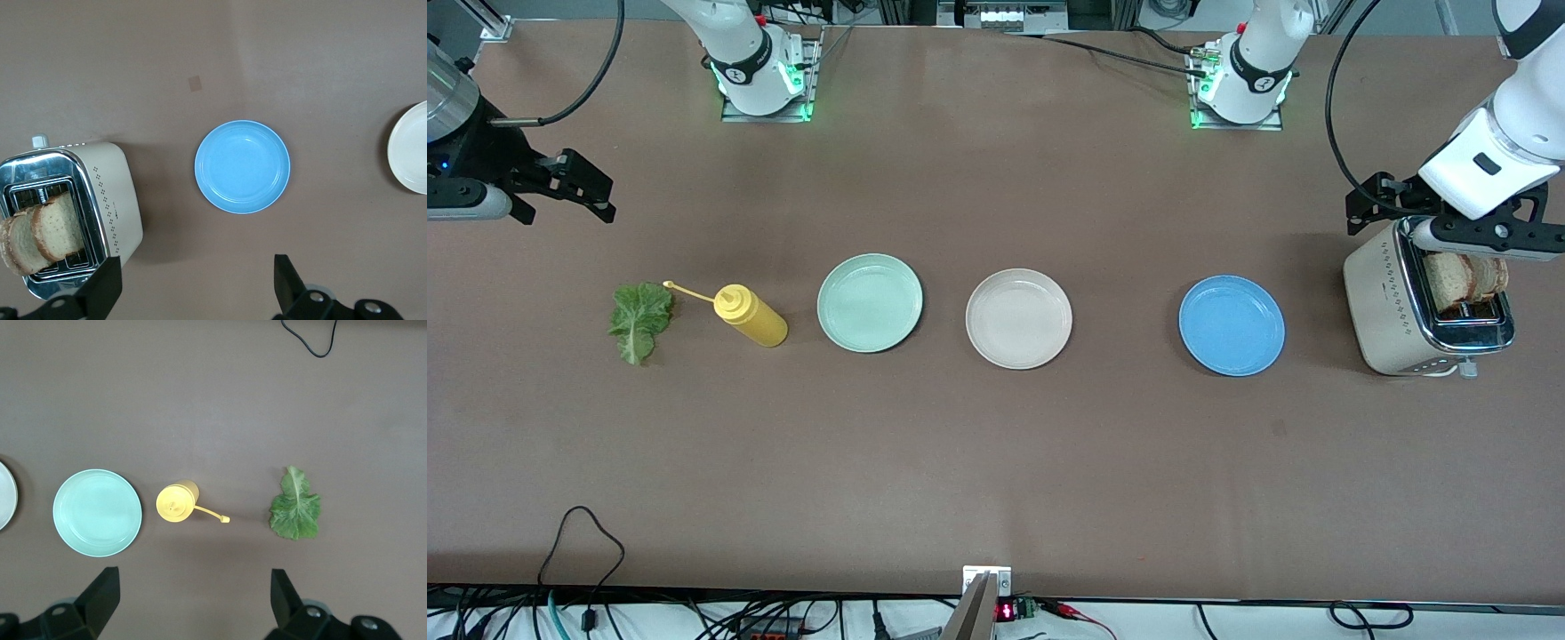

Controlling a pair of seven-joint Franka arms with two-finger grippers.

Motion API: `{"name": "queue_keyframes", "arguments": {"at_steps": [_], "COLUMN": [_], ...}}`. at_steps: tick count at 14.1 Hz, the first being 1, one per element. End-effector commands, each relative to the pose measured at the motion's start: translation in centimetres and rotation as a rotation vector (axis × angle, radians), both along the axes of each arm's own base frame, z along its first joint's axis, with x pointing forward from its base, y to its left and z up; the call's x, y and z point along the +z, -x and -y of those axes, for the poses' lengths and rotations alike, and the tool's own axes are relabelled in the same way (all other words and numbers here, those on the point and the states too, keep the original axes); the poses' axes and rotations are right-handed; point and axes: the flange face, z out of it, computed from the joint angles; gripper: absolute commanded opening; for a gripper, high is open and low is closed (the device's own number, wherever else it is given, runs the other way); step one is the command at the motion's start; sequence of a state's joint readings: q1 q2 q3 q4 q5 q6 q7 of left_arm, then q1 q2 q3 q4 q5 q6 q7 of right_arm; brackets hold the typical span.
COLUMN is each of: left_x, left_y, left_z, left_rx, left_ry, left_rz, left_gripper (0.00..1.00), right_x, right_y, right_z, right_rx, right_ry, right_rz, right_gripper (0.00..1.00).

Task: Make sandwich in beige plate with both arms

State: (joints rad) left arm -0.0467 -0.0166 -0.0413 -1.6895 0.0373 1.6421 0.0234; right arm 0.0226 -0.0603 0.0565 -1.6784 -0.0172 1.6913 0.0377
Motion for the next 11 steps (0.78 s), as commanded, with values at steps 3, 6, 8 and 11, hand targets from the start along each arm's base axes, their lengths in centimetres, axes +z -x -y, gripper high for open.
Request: {"name": "queue_keyframes", "arguments": {"at_steps": [3,6,8,11], "left_x": [0.63,0.92,0.98,1.05], "left_y": [-0.40,-0.44,-0.47,-0.48], "left_z": [-0.51,-0.47,-0.13,-0.21], "left_rx": [-0.012,-0.013,-0.017,-0.016], "left_ry": [-0.005,-0.009,-0.009,-0.009], "left_rz": [-0.007,0.000,0.002,0.003], "left_gripper": [1.00,1.00,1.00,1.00], "right_x": [0.25,0.25,0.25,0.25], "right_y": [0.77,0.76,0.77,0.77], "right_z": [-0.25,-0.15,-0.25,-0.25], "right_rx": [-0.010,-0.013,-0.010,-0.012], "right_ry": [0.011,0.012,0.011,0.011], "right_rz": [-0.003,-0.003,-0.003,-0.003], "right_gripper": [1.00,1.00,1.00,1.00]}}
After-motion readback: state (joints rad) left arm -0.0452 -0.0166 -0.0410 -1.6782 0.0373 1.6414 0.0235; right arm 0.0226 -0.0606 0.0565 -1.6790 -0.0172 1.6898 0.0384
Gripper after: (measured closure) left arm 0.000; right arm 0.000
